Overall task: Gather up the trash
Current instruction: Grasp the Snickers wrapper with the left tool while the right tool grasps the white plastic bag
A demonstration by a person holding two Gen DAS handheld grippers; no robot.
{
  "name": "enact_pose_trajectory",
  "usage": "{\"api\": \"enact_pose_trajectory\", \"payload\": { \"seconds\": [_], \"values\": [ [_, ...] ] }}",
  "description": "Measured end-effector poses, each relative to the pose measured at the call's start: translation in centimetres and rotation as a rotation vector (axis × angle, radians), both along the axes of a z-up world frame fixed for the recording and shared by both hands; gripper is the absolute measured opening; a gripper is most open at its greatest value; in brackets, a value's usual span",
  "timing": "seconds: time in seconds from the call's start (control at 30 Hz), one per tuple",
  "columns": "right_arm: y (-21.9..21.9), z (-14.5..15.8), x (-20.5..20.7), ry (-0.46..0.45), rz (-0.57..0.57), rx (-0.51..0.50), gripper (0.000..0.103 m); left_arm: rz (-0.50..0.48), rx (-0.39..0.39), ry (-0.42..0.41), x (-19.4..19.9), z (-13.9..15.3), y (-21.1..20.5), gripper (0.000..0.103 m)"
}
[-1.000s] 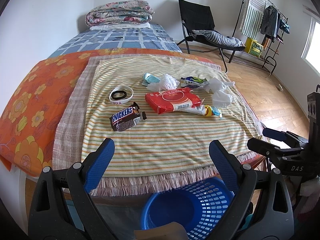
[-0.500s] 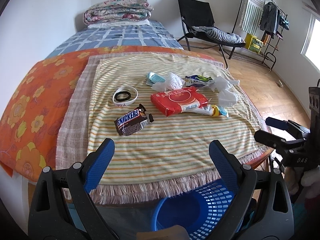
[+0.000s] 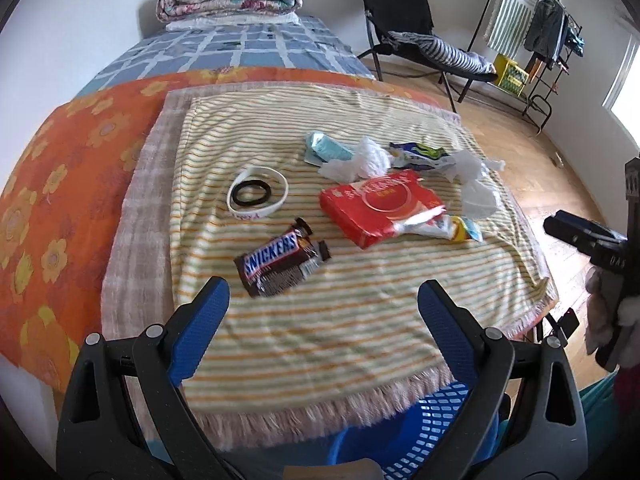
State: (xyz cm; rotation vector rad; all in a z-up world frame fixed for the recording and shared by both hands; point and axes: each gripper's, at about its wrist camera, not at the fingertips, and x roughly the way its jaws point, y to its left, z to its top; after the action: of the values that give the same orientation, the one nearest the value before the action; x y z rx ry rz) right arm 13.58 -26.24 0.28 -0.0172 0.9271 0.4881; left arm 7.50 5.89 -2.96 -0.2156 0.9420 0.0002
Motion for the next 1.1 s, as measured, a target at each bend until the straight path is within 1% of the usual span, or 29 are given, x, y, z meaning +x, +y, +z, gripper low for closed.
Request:
{"api": "enact_pose_trajectory", "payload": {
  "seconds": [0.1, 0.2, 0.27, 0.33, 0.4, 0.43, 0.5, 0.63, 0.7, 0.8, 0.9, 0.97, 1.0, 1.07, 1.1],
  "values": [
    [-0.9, -0.4, 2.2, 0.035, -0.046, 0.024, 0.098, 0.013, -0.056, 0.025, 1.6, -0.8, 1.6, 0.097],
    [-1.4, -1.0, 4.4, 0.073, -0.086, 0.05, 0.098, 0.043, -0.094, 0.048, 3.3, -1.7, 3.2, 0.097],
    [-1.7, -1.5, 5.4, 0.093, -0.104, 0.063, 0.098, 0.066, -0.106, 0.059, 4.2, -2.3, 4.2, 0.096],
    [-1.8, -1.9, 6.6, 0.113, -0.124, 0.073, 0.098, 0.096, -0.139, 0.075, 5.3, -3.1, 5.5, 0.093],
    [-1.6, -2.2, 7.3, 0.12, -0.135, 0.074, 0.098, 0.12, -0.172, 0.088, 6.0, -3.8, 6.4, 0.087],
    [-1.5, -2.3, 7.5, 0.118, -0.136, 0.072, 0.098, 0.127, -0.187, 0.094, 6.4, -4.1, 6.7, 0.086],
    [-1.2, -2.4, 8.1, 0.109, -0.134, 0.056, 0.098, 0.123, -0.205, 0.109, 7.0, -4.9, 7.0, 0.083],
    [-0.8, -3.0, 9.0, 0.102, -0.129, 0.039, 0.098, 0.096, -0.217, 0.151, 8.0, -6.3, 6.7, 0.083],
    [-0.8, -3.3, 9.7, 0.117, -0.135, 0.052, 0.098, 0.078, -0.229, 0.177, 8.2, -7.0, 6.5, 0.083],
    [-1.6, -3.8, 11.0, 0.149, -0.178, 0.095, 0.098, 0.053, -0.246, 0.213, 8.1, -7.8, 5.9, 0.083],
    [-2.3, -4.2, 12.2, 0.177, -0.215, 0.137, 0.098, 0.024, -0.235, 0.229, 7.8, -8.0, 4.9, 0.083],
    [-2.3, -4.5, 12.8, 0.191, -0.227, 0.149, 0.098, -0.016, -0.199, 0.233, 7.8, -8.0, 3.8, 0.082],
    [-2.2, -4.8, 13.1, 0.196, -0.23, 0.149, 0.098, -0.034, -0.175, 0.237, 7.8, -8.1, 3.2, 0.077],
    [-1.9, -5.3, 13.5, 0.201, -0.232, 0.137, 0.098, -0.057, -0.133, 0.244, 7.8, -8.2, 2.4, 0.073],
    [-1.5, -5.7, 13.8, 0.202, -0.23, 0.124, 0.098, -0.066, -0.112, 0.246, 7.9, -8.3, 2.0, 0.073]
  ]
}}
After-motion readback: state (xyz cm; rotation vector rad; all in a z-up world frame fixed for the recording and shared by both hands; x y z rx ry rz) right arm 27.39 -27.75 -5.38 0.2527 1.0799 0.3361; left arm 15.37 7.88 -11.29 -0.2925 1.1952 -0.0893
